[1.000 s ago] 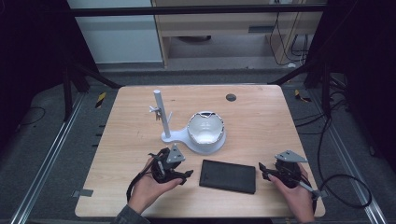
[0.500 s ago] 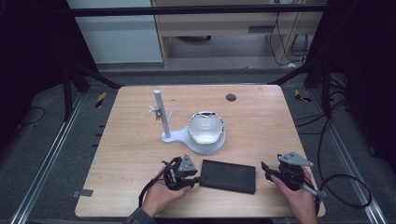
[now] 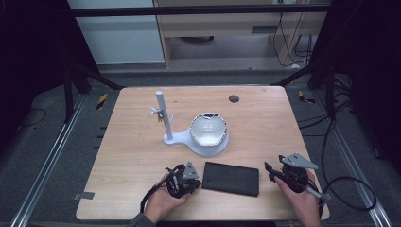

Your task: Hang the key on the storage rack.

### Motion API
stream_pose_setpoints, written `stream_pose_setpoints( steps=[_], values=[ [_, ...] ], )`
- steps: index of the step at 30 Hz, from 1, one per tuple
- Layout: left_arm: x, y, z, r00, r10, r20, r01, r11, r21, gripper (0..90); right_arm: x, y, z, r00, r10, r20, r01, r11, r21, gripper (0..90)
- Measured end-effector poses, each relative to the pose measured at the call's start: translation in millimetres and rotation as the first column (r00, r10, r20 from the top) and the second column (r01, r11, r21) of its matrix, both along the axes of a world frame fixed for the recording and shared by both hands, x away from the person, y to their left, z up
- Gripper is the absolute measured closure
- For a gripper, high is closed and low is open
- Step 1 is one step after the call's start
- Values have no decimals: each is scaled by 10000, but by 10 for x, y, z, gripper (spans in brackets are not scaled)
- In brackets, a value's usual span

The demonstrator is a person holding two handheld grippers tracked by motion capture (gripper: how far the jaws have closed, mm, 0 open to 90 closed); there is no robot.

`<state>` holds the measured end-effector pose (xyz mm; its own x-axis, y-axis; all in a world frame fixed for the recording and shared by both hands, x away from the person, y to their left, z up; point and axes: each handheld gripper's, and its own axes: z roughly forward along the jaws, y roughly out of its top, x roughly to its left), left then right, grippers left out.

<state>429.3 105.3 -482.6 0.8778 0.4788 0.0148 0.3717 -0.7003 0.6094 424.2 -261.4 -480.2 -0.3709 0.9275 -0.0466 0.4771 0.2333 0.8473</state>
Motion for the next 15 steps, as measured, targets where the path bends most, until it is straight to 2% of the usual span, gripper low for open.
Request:
stream_pose_setpoints(
  steps=[5,15],
  values=[
    [-17,-38,-29,9998,-184,-77,186,9995,241,889,-5,-4,0,10000,62,44,-62,10000,-44,392],
    [-45,-36,-25,9989,-421,-227,426,9989,218,888,-18,7,4,9998,200,30,-200,9997,-123,385]
  ],
)
